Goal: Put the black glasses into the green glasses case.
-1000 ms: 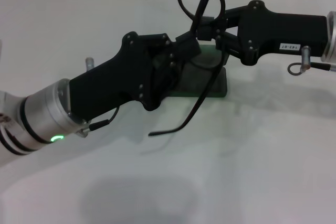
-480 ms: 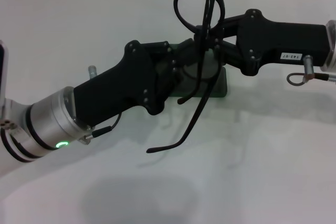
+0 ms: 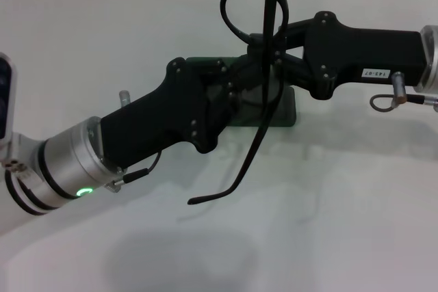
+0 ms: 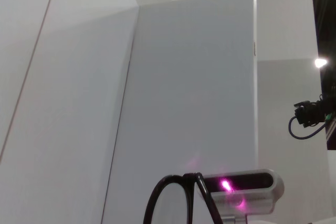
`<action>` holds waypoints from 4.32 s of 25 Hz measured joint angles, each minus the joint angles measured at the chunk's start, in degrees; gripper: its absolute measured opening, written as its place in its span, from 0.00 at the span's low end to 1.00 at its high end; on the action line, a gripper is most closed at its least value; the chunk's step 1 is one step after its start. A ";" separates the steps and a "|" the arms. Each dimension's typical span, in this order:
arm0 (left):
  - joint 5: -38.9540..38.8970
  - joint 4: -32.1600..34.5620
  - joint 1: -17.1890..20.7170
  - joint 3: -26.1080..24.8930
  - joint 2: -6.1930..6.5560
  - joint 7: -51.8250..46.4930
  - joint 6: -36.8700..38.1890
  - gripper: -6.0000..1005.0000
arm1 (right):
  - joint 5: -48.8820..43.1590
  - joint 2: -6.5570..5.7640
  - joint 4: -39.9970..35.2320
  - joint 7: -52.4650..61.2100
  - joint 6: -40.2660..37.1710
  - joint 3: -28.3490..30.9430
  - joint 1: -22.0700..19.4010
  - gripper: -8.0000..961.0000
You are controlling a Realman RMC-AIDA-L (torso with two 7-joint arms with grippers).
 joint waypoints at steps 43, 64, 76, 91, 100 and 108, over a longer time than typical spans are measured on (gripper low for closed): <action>0.63 2.18 -2.64 7.41 0.23 -0.23 2.82 0.05 | 13.98 -0.40 10.08 -9.77 -8.80 12.25 1.32 0.12; -5.31 1.51 -2.83 7.31 0.41 -6.02 -0.15 0.05 | 12.65 -0.30 12.55 -13.82 5.83 -7.63 5.64 0.12; -5.05 1.31 -2.94 7.47 0.53 -7.05 -0.45 0.05 | 11.79 -0.27 12.55 -14.11 6.01 -11.60 6.85 0.12; -5.49 1.55 -2.63 7.46 0.53 -8.27 -1.44 0.05 | 10.97 -0.49 12.08 -14.19 6.57 -11.40 6.36 0.12; -3.84 6.05 3.24 7.50 1.23 -8.36 2.21 0.05 | 8.03 -3.45 6.69 -7.61 9.94 -11.31 6.25 0.12; -1.95 9.63 12.22 7.28 2.65 -7.83 3.55 0.05 | -24.87 -5.25 -12.93 24.93 14.65 -9.54 12.90 0.12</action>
